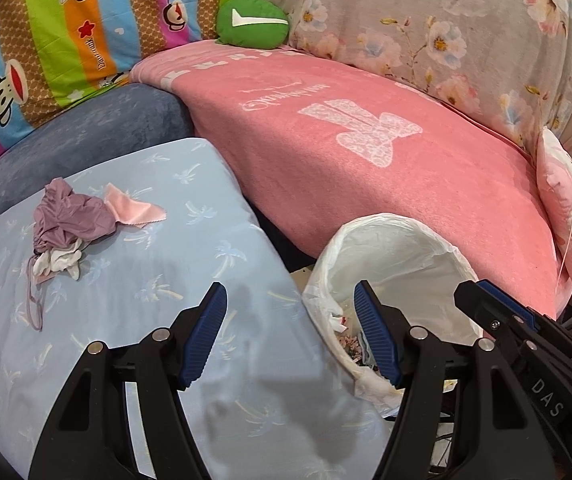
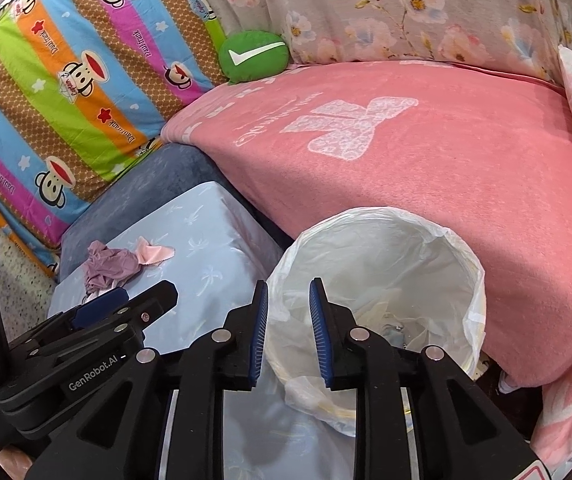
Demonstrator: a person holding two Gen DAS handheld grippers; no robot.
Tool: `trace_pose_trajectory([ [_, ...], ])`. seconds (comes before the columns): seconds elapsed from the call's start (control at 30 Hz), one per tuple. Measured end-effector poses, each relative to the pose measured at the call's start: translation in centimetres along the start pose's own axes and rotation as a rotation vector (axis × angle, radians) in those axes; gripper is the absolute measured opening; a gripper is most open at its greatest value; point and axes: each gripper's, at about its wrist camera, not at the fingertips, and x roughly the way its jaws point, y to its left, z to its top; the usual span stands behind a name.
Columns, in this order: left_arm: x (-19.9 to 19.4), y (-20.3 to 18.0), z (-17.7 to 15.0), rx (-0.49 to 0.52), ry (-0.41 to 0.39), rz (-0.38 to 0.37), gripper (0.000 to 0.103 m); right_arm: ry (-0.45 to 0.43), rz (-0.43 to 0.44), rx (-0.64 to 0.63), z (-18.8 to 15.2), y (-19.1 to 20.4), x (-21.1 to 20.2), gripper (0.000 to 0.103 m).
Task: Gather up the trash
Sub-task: 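Move both tools back to the mauve fabric and white socks on the table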
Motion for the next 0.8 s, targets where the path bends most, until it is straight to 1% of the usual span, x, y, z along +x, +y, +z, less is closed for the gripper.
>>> trace_pose_trajectory([
  [0.2,-0.2,2.5,-0.5,-0.027,-0.002,0.048,0.063,0.017,0.019,-0.034,-0.4,2.1,0.8,0.024],
  [0.57,-1.2,6.9,-1.0,-0.103,-0.014,0.086,0.063,0.045,0.052,-0.104,-0.8,6.6,2.2,0.024],
  [0.8,-1.5,10.3,-1.7,-0.16,-0.01,0.117,0.063,0.062,0.069,-0.15,-1.1,9.6,3.3,0.029],
])
